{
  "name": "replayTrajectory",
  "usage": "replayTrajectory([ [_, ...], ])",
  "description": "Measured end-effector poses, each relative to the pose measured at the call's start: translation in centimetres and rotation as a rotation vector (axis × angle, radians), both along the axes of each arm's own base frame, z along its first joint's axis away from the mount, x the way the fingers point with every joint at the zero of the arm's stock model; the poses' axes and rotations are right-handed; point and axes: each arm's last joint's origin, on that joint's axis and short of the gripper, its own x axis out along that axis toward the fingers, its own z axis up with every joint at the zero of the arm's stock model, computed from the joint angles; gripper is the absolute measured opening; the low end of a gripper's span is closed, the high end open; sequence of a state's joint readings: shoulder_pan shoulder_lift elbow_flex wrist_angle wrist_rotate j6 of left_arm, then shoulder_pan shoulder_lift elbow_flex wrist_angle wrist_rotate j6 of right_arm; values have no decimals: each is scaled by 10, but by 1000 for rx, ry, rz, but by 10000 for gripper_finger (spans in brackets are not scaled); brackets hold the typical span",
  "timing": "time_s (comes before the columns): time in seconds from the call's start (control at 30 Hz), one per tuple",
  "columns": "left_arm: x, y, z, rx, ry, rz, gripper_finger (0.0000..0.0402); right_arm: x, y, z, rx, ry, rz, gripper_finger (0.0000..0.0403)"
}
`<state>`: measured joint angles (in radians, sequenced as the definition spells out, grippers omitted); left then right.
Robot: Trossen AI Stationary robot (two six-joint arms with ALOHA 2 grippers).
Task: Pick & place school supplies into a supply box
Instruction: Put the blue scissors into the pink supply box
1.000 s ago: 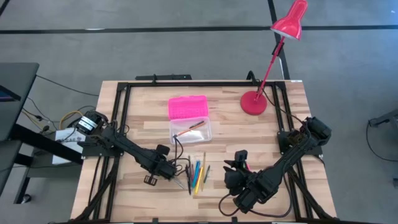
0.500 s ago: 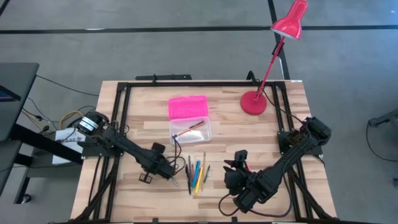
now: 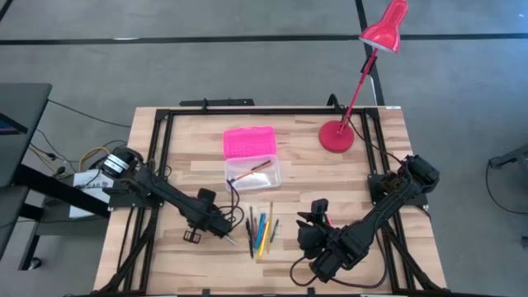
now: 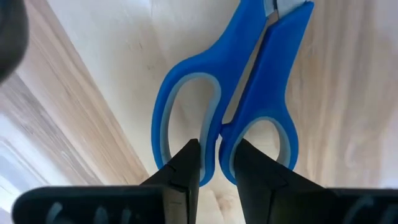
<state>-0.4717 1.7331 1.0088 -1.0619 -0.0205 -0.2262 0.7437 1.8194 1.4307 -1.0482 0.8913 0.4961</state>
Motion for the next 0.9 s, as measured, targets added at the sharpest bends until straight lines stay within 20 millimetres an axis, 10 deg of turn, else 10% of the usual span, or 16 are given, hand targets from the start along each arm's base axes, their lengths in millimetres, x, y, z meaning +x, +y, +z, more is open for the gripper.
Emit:
replayTrajectory([
  [0.53, -13, 15, 74, 91, -524, 264, 73, -1, -1, 0, -9, 9, 0, 118],
  [0.9, 28, 44, 80, 134, -853, 543, 74, -1, -1, 0, -10, 7, -1, 118],
])
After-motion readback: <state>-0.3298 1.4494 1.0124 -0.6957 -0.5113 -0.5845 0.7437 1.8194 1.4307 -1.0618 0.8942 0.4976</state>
